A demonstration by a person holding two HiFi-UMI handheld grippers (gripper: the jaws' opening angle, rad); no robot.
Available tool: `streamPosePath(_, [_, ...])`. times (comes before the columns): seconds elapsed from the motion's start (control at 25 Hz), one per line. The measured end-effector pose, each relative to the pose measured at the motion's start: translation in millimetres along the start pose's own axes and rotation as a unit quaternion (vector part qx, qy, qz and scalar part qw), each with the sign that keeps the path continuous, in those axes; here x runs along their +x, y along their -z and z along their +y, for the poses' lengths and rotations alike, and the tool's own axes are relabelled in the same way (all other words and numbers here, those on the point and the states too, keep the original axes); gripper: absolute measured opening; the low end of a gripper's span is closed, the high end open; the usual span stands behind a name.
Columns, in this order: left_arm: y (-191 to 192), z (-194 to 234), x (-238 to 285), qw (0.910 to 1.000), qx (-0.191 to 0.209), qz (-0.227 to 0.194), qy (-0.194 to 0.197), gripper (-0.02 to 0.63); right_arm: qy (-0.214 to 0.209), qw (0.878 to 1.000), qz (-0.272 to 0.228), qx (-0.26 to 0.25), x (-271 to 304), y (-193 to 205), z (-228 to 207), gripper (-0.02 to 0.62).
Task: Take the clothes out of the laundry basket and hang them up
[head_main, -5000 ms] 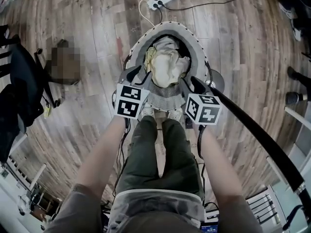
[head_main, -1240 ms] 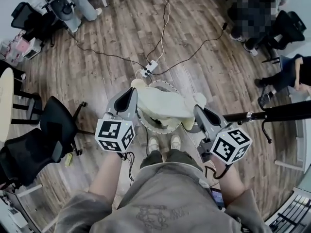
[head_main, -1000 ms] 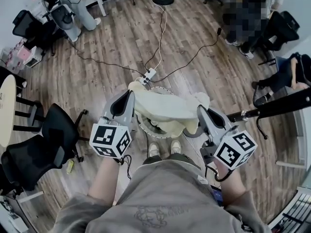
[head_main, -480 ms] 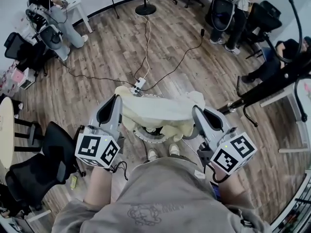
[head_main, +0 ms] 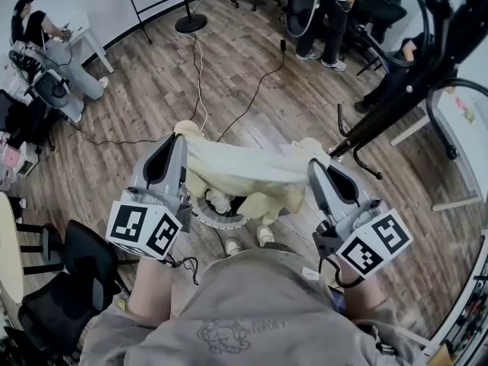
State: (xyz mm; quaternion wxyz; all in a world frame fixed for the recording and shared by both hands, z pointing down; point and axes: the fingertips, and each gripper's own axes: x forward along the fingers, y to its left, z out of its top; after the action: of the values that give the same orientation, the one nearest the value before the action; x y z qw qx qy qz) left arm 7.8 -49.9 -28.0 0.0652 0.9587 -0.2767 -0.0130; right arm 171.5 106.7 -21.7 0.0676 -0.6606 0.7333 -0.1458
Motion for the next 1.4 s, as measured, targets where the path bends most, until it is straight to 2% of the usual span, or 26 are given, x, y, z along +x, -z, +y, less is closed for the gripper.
streamPosePath(0.32, [-29.9,-47.5,69.4,0.996,0.0,-0.025,0.086,0.006,0.083,0.994,-0.072,-0.016,-47.5,-46.1,-37.7,0.036])
streamPosePath(0.48, [-34.7,-71.6,106.3,0.9915,-0.008,-0.039,0.124,0.006,0.121,0.988,-0.088,-0.025,-70.6,-55.0,-55.8,0.036])
streamPosePath(0.68, [-26.1,-98.0,152.8,0.9884,-0.008,-0.026,0.15,0.006,0.161,0.982,-0.097,-0.031,-89.0,-57.0,-79.6,0.036])
streamPosePath(0.92, [18.3,-133.8,198.5,0.9852,-0.011,0.023,0.169,0.006,0.213,0.973,-0.088,-0.019,-111.7,-41.4,-119.3,0.035])
streamPosePath(1.12, [60.1,-144.2,233.3,0.9826,0.011,0.071,0.171,0.006,0.248,0.966,-0.067,0.02,-117.3,-12.0,-154.7,0.036])
streamPosePath(1.4, [132.3,-166.0,265.8,0.9691,0.048,0.146,0.193,0.006,0.304,0.95,-0.022,0.062,-128.0,47.5,-193.5,0.037])
